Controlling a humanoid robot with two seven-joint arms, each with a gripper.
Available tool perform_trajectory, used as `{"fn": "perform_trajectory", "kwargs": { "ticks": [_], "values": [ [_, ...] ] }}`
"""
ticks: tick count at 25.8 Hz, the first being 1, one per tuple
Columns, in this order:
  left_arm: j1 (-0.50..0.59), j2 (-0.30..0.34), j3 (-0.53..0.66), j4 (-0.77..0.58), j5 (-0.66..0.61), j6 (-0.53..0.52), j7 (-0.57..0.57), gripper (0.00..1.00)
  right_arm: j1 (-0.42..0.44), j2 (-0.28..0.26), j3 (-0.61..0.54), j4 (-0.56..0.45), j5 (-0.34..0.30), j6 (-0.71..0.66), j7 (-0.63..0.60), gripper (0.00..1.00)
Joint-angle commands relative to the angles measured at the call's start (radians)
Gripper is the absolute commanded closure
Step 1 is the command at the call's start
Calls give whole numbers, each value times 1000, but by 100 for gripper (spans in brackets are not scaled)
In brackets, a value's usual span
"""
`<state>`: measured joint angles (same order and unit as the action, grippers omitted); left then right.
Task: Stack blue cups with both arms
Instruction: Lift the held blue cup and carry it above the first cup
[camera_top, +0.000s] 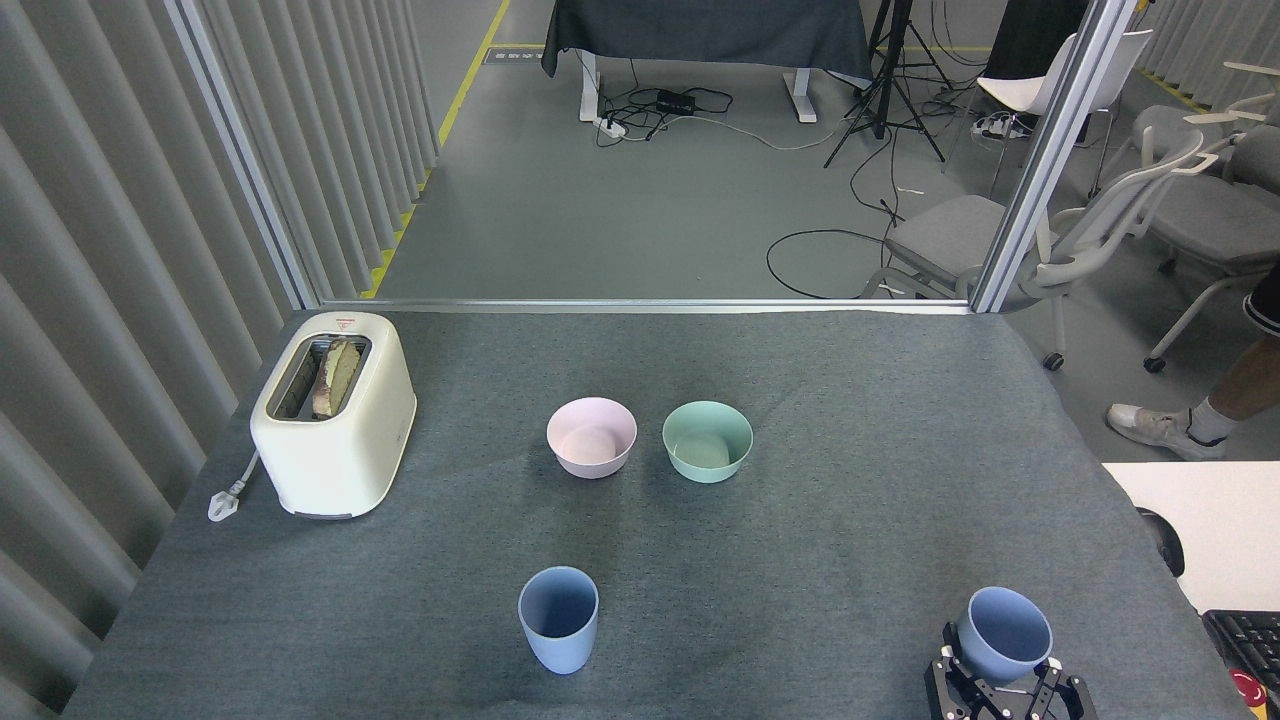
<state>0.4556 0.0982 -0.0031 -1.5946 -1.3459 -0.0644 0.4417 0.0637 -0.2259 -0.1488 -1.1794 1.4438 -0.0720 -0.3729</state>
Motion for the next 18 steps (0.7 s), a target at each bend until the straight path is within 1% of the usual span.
{"fn": "perform_trajectory", "kwargs": {
  "ticks": [1,3,5,7,9,12,14,15,16,18],
  "values": [
    [0,0,0,-1,1,0,0,0,4,2,-1,-3,1,3,2,27],
    [0,0,-2,-1,1,0,0,0,1,2,-1,-8,0,6,-3,29],
    [0,0,-2,-1,1,3,0,0,-1,16,-5,-26,-5,8,0,33],
    [0,0,-2,-1,1,20,0,0,-8,17,0,-68,-3,11,14,34],
    [0,0,-5,-1,1,26,0,0,-53,34,15,-100,1,26,65,34],
    [0,0,-6,-1,1,26,0,0,-193,92,118,-101,29,80,149,34],
    [-2,-2,-6,-1,1,26,0,0,-271,126,224,-98,63,146,216,34],
    [-2,-2,-6,-1,1,26,0,0,-308,154,290,-95,81,173,250,33],
    [-3,-2,-6,-1,1,26,0,0,-338,181,356,-97,96,199,278,33],
    [-3,-3,-6,1,1,28,0,0,-366,224,462,-98,128,236,321,32]
  ]
}}
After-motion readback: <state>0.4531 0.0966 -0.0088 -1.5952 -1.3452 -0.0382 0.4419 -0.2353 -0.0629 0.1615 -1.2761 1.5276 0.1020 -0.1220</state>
